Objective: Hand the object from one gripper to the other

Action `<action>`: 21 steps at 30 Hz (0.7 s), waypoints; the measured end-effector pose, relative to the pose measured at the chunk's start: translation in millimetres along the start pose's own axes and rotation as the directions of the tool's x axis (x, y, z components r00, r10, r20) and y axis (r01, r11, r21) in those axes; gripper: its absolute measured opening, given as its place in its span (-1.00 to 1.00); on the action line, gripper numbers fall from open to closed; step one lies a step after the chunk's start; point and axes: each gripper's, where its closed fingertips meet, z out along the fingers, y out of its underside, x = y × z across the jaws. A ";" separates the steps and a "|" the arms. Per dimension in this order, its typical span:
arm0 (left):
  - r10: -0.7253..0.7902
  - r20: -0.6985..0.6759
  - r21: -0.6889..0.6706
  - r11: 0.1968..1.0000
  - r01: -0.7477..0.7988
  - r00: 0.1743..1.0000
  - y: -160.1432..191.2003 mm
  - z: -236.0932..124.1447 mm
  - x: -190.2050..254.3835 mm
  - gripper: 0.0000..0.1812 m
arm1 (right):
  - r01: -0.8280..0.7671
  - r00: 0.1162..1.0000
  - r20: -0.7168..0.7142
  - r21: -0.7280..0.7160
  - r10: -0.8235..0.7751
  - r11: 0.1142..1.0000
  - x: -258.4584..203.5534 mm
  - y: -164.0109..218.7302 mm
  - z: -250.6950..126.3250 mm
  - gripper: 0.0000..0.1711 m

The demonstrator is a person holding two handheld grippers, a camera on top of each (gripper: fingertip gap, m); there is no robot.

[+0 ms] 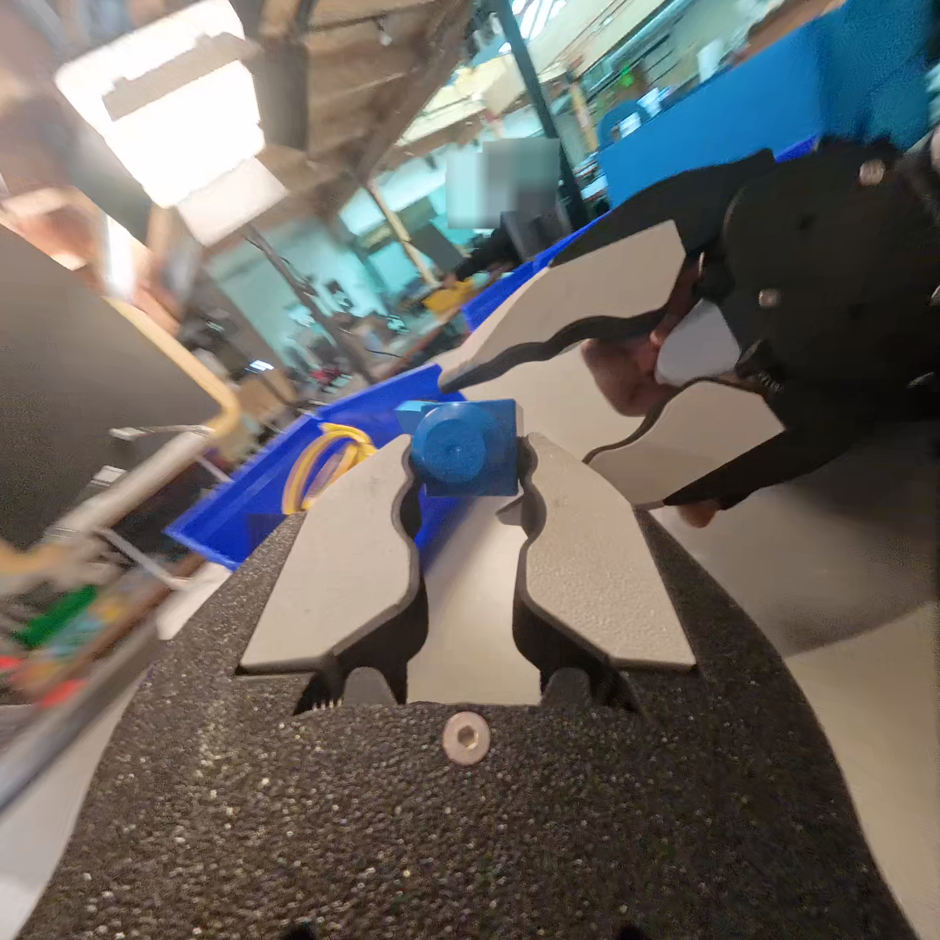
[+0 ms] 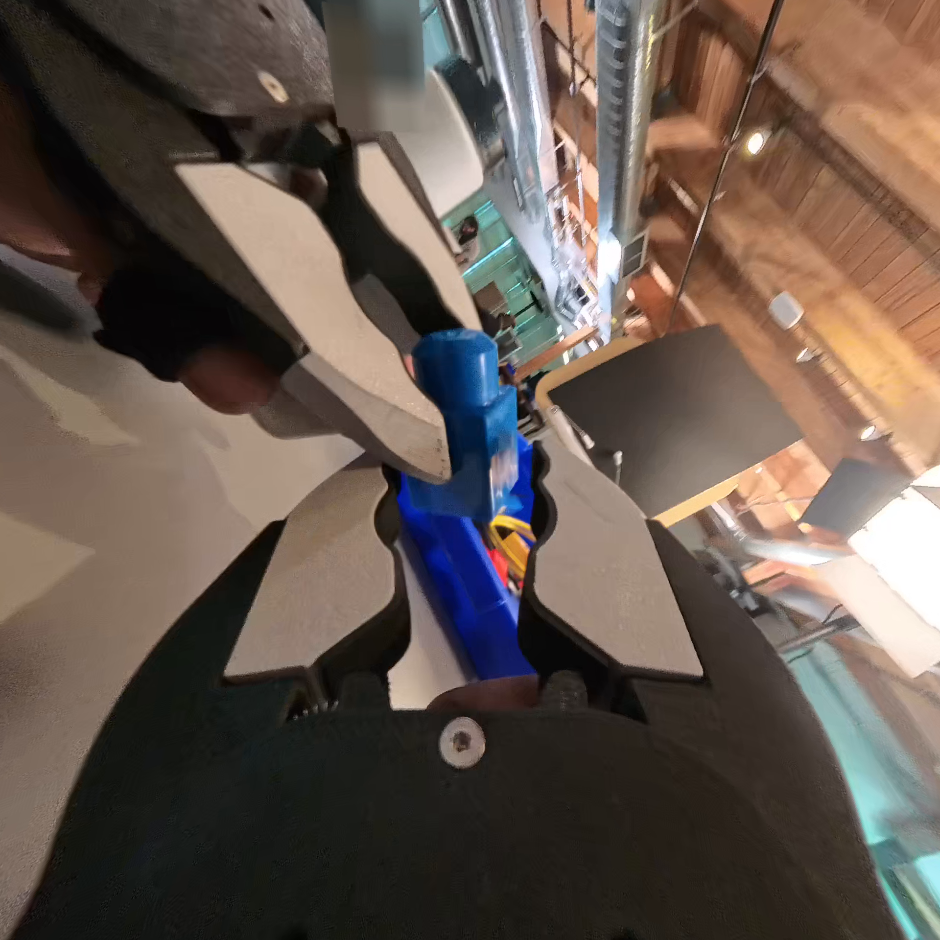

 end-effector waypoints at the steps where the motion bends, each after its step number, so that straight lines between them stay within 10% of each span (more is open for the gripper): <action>1: 0.085 0.064 -0.002 0.996 -0.085 0.994 -1.6 0.0 -3.7 -0.59 | -0.026 1.000 0.005 -0.023 0.026 0.999 1.0 4.2 1.2 -0.43; 9: 0.381 0.361 -0.175 0.924 -0.340 0.851 1.8 -5.9 -35.8 -0.60 | -0.253 0.968 -0.003 -0.010 0.253 0.967 18.3 7.1 -2.2 -0.58; 21: 0.637 0.293 -0.255 0.771 -0.584 0.713 1.6 5.2 -8.9 -0.60 | -0.624 0.731 0.291 -0.079 0.617 0.777 -9.6 -12.9 -0.6 -0.34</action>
